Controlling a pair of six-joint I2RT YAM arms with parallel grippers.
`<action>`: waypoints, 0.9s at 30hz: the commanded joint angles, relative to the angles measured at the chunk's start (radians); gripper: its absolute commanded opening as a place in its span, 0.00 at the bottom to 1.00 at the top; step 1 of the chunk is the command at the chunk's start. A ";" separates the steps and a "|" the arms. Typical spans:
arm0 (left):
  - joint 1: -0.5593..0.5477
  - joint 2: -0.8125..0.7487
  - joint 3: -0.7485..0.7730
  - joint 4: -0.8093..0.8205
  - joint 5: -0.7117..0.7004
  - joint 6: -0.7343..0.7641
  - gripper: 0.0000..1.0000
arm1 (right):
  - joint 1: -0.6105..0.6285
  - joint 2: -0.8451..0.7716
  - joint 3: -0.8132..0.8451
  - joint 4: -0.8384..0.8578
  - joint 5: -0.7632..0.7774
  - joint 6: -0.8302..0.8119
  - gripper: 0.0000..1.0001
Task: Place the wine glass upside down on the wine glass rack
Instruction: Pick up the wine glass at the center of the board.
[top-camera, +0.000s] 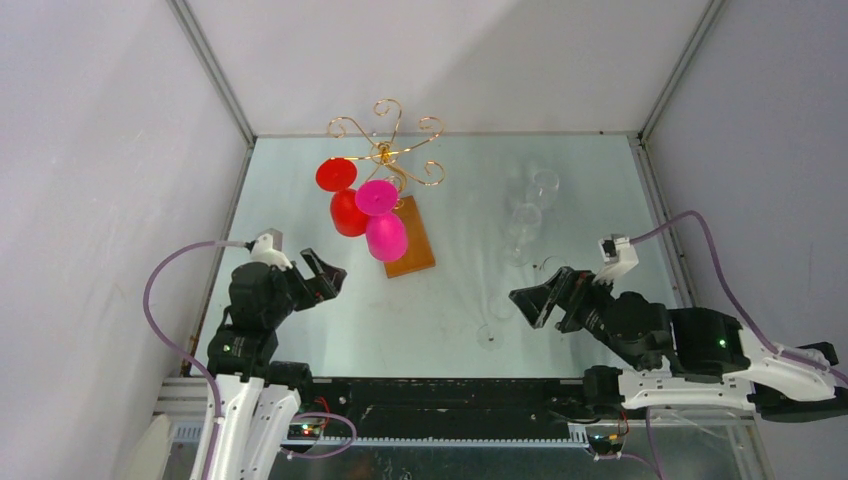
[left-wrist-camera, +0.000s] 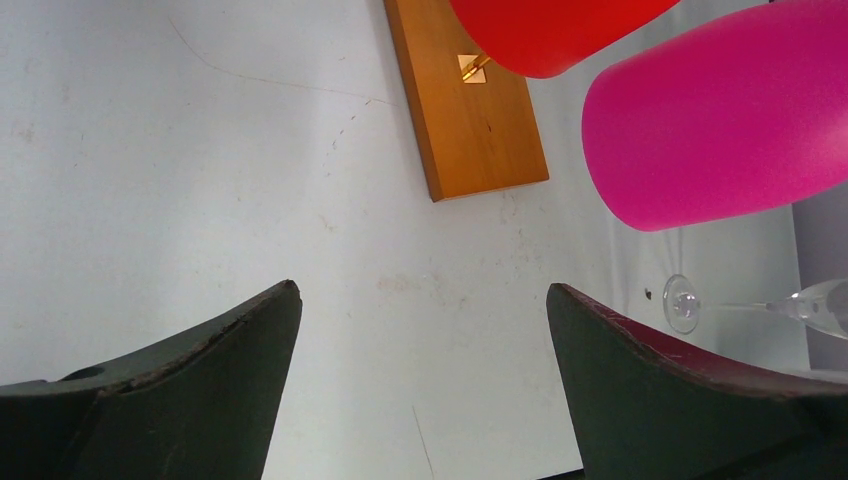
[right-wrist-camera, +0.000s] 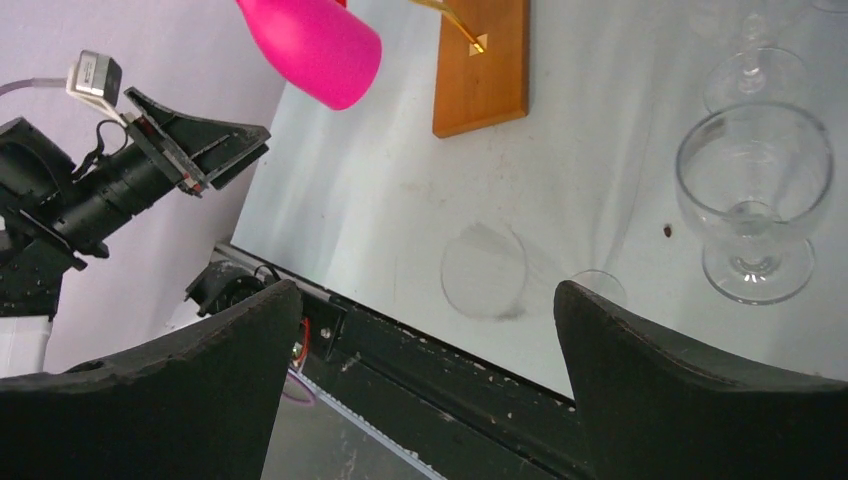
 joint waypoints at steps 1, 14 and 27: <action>-0.007 0.008 0.013 0.008 -0.024 0.022 1.00 | -0.023 0.051 0.081 -0.138 0.032 0.124 0.99; -0.009 0.026 0.015 0.001 -0.022 0.019 1.00 | -0.204 0.221 0.145 -0.252 -0.241 0.089 0.97; -0.009 0.032 0.016 -0.002 -0.021 0.019 1.00 | -0.413 0.281 0.145 -0.232 -0.485 -0.036 0.75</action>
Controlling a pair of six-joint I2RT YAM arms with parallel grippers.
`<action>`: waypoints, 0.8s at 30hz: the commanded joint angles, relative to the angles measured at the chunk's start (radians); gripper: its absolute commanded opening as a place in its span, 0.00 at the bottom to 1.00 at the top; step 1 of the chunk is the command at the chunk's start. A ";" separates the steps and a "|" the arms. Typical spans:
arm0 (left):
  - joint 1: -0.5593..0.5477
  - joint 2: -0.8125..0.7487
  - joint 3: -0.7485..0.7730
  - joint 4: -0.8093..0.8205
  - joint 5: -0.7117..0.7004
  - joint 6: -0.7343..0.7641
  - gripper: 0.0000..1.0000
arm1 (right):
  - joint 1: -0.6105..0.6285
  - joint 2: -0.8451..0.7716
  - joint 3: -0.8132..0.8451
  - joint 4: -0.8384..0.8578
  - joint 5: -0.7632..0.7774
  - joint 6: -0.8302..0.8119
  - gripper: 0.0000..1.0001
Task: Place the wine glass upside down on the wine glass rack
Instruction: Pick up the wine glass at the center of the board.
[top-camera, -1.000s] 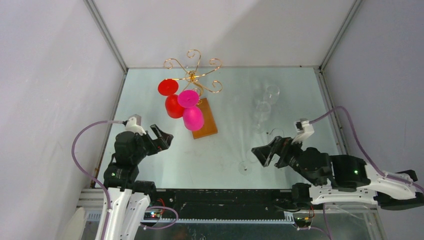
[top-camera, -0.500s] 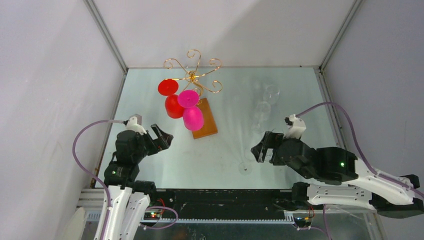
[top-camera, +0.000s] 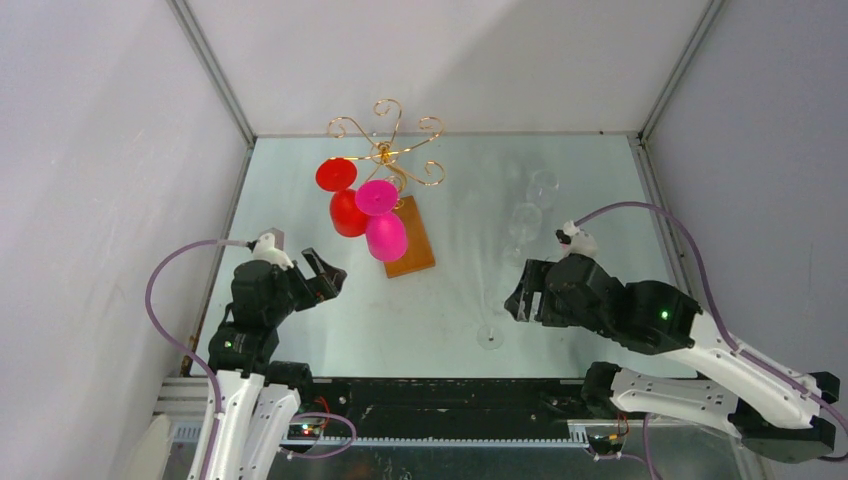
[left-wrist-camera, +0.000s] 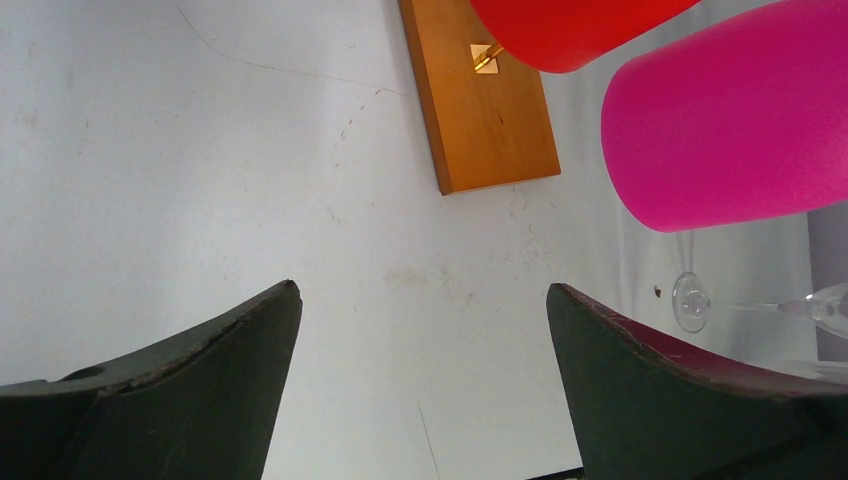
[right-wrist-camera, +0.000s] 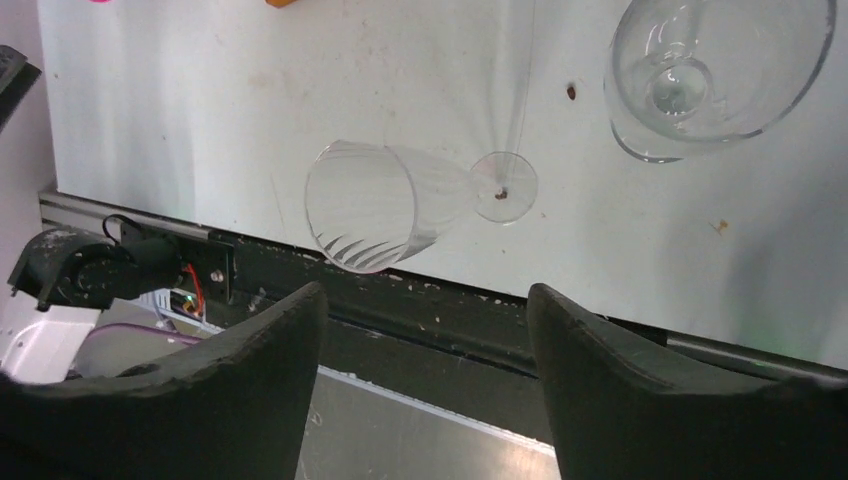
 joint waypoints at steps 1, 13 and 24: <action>-0.005 0.008 0.016 0.006 -0.007 0.018 1.00 | -0.058 0.034 0.040 0.012 -0.103 -0.058 0.70; -0.005 0.006 0.017 0.003 -0.006 0.018 1.00 | -0.118 0.143 0.070 0.002 -0.136 -0.137 0.47; -0.006 0.005 0.016 0.002 -0.006 0.015 1.00 | -0.127 0.206 0.094 -0.028 -0.135 -0.174 0.41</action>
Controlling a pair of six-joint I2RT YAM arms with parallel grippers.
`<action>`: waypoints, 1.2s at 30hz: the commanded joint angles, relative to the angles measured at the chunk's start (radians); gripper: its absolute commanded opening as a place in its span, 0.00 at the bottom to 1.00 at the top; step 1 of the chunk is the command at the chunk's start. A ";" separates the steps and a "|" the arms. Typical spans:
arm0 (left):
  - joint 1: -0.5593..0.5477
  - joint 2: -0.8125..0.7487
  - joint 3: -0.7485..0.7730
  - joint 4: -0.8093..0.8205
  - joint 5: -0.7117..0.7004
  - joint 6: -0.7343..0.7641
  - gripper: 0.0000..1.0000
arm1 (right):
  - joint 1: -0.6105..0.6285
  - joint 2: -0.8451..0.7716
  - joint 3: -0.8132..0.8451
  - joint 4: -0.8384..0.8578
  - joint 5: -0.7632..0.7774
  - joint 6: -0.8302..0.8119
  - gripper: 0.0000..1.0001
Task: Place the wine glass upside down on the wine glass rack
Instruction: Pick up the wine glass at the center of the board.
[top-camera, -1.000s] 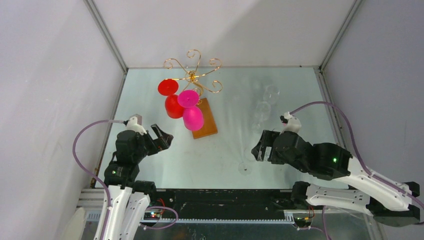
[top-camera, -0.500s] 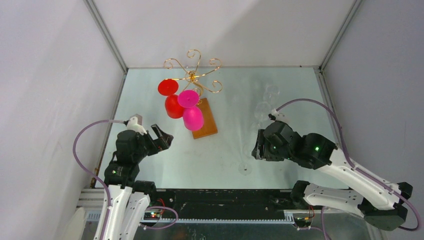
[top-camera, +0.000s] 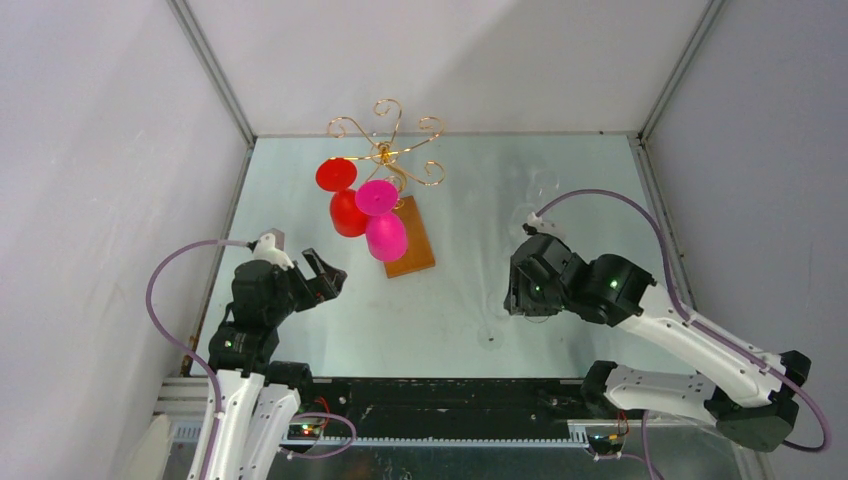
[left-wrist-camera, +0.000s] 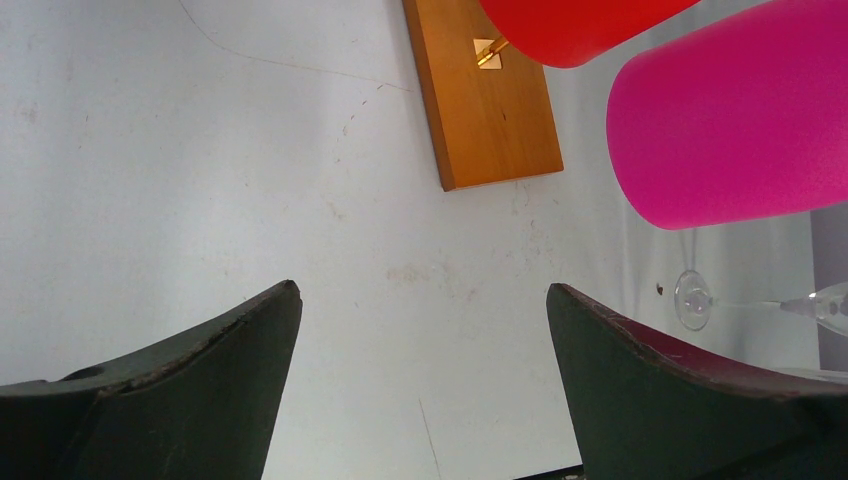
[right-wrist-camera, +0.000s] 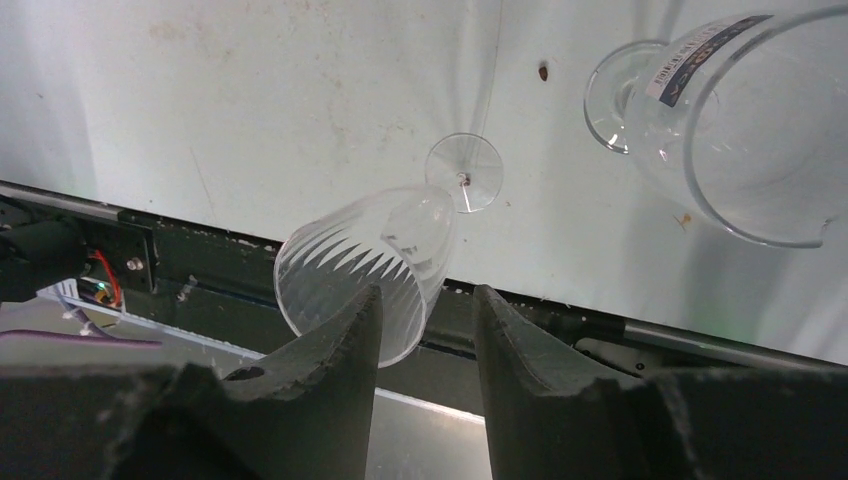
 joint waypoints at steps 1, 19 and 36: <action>-0.006 0.000 0.016 0.008 -0.007 0.015 1.00 | -0.006 0.016 0.042 -0.019 -0.001 -0.033 0.41; -0.005 -0.007 0.016 0.006 -0.010 0.015 1.00 | -0.014 -0.006 0.041 -0.097 0.000 -0.041 0.32; -0.005 -0.011 0.016 0.006 -0.009 0.014 0.99 | -0.045 -0.069 -0.061 0.005 -0.094 -0.054 0.28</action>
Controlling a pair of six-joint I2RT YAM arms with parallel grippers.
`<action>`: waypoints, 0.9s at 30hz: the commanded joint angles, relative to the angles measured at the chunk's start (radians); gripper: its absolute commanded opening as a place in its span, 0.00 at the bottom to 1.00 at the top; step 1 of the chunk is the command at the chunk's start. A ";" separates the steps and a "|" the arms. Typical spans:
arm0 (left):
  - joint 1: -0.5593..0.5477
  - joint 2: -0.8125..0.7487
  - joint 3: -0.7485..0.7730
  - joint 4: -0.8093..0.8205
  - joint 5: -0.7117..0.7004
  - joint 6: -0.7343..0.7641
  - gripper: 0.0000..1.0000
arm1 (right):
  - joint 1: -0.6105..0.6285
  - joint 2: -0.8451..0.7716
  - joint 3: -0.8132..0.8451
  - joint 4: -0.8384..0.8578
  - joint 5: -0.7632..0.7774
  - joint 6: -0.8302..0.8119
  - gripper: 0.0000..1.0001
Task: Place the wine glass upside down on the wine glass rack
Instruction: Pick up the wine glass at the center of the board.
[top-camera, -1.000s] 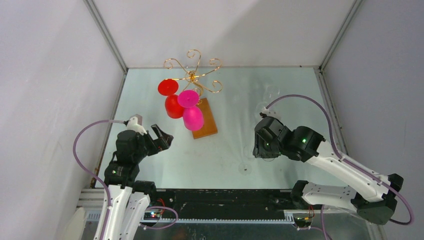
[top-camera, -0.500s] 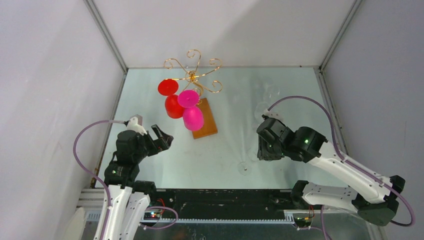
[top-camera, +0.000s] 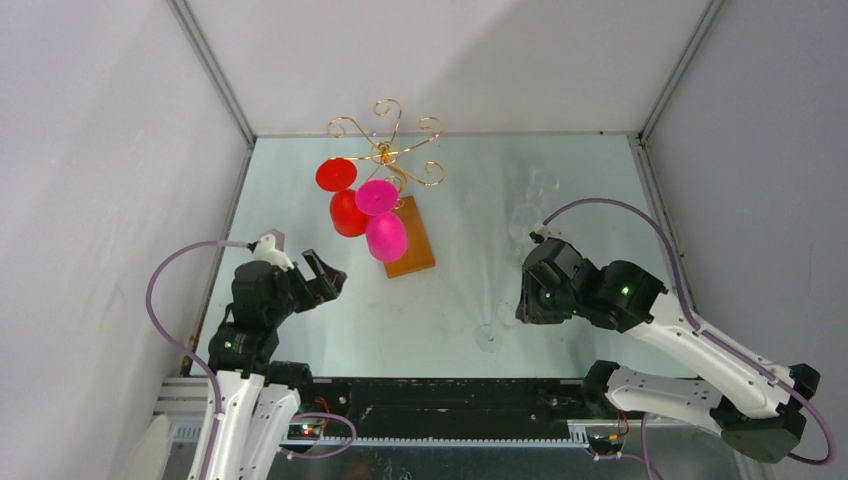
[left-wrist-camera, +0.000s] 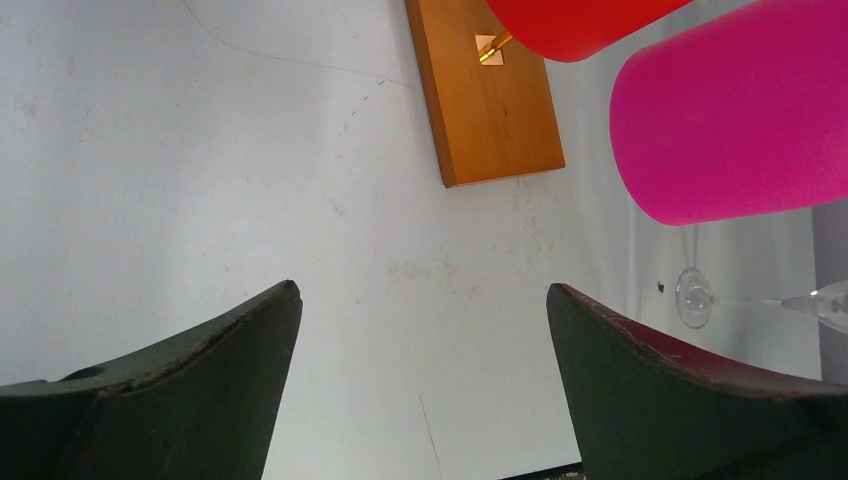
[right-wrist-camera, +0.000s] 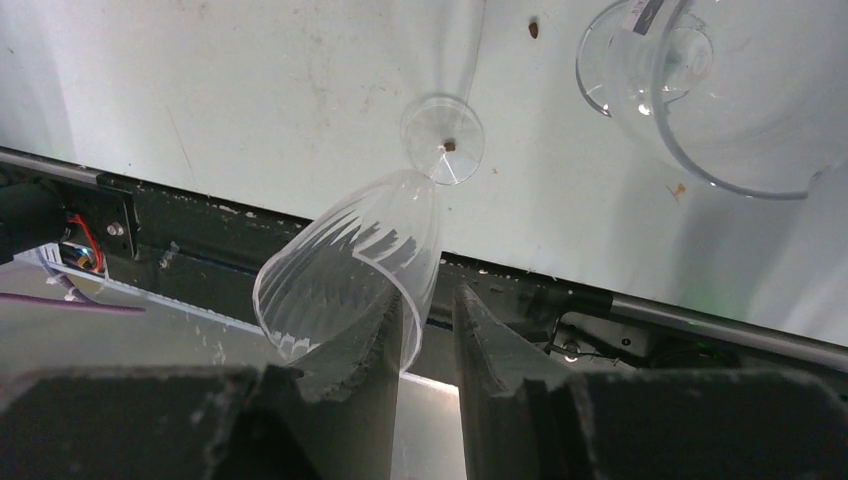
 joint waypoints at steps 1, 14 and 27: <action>-0.005 -0.007 0.016 0.016 -0.009 0.015 0.99 | -0.012 -0.006 -0.018 0.043 -0.030 -0.020 0.28; -0.005 -0.011 0.016 0.016 -0.010 0.014 0.98 | -0.027 -0.002 -0.035 0.065 -0.070 -0.040 0.16; -0.005 -0.015 0.015 0.014 -0.012 0.013 0.98 | -0.034 -0.051 -0.035 0.107 -0.064 -0.062 0.00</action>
